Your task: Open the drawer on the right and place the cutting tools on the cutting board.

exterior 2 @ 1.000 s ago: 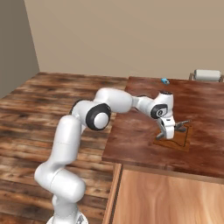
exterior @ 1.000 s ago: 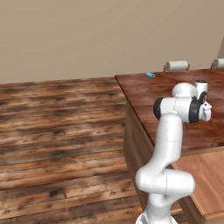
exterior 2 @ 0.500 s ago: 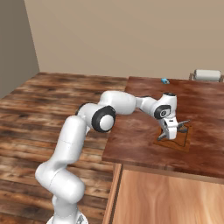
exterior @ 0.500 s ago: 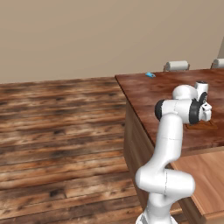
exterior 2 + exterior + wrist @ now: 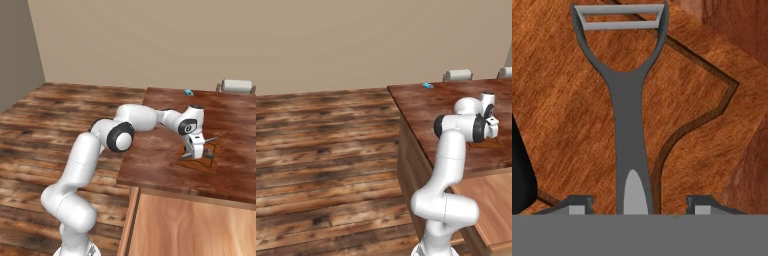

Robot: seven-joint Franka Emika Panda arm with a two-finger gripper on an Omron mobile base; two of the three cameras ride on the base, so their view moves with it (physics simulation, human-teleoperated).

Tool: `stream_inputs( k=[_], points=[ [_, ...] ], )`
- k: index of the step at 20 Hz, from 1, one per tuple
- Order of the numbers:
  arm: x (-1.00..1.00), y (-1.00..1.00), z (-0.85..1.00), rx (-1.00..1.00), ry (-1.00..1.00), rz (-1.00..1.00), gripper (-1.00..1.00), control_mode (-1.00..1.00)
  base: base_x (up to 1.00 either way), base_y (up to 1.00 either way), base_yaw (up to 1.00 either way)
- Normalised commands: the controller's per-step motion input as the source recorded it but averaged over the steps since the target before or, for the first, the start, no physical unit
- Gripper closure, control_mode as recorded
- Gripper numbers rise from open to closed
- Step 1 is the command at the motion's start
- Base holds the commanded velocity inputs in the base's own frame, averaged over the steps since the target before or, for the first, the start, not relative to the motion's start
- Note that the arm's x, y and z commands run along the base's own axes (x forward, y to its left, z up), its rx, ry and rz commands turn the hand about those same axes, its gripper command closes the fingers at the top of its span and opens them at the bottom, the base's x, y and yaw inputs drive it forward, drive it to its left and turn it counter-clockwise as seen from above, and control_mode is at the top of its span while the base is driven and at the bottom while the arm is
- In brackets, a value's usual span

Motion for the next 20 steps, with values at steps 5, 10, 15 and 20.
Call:
stream_inputs(
  k=[5,10,15,20],
  points=[
    [-0.26,0.02,0.21,0.00,-0.04,0.00,-1.00,-1.00,0.00,0.00,0.00],
    [-0.54,0.19,0.65,0.01,-0.11,0.00,-1.00,-1.00,0.00,0.00,0.00],
    [-0.89,0.44,0.79,0.00,-0.13,0.00,-1.00,-1.00,0.00,0.00,0.00],
    [-1.00,0.83,0.53,0.00,-0.11,0.00,-1.00,-1.00,0.00,0.00,0.00]
  ],
)
